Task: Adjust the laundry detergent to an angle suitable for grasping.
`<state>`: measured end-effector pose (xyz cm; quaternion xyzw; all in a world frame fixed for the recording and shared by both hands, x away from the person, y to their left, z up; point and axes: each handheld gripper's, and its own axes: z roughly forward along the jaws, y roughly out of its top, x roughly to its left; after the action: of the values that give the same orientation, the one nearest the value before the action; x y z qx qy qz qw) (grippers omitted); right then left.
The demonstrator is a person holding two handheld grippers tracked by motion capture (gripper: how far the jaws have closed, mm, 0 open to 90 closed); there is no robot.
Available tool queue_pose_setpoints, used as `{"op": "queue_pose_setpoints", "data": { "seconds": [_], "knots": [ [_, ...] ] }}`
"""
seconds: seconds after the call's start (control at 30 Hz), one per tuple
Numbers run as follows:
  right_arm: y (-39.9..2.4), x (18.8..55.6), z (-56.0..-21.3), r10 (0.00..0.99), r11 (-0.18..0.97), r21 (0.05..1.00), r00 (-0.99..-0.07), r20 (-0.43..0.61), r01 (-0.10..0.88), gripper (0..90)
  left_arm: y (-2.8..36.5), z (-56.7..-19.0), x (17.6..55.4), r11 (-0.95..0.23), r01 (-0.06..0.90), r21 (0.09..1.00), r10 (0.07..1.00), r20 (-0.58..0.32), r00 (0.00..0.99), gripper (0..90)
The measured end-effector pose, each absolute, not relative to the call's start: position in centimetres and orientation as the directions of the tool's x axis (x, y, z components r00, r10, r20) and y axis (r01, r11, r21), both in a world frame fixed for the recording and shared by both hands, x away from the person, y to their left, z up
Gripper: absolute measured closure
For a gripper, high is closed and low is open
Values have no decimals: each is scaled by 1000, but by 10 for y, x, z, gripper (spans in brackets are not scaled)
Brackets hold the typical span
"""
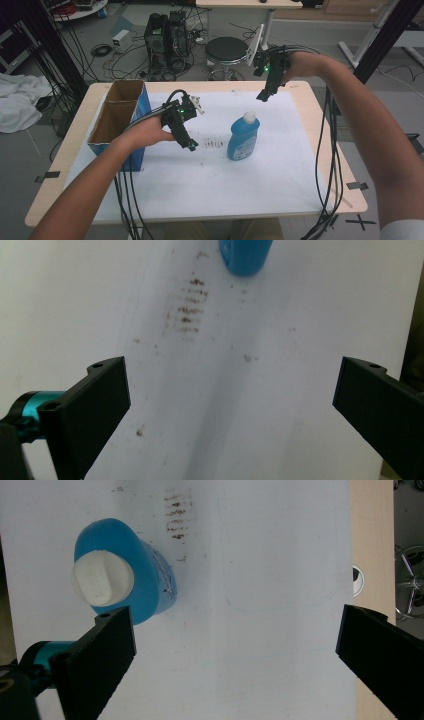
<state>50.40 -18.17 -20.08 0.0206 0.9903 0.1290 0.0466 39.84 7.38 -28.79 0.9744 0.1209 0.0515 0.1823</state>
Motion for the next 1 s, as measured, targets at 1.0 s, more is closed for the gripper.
{"op": "queue_pose_setpoints", "data": {
  "seconds": [1.0],
  "knots": [
    [-178, 509, -204, 61, 961, 274, -995, -82, 36, 16, 46, -339, 386, -517, 240, 821, 405, -12, 914, 18]
  ]
}}
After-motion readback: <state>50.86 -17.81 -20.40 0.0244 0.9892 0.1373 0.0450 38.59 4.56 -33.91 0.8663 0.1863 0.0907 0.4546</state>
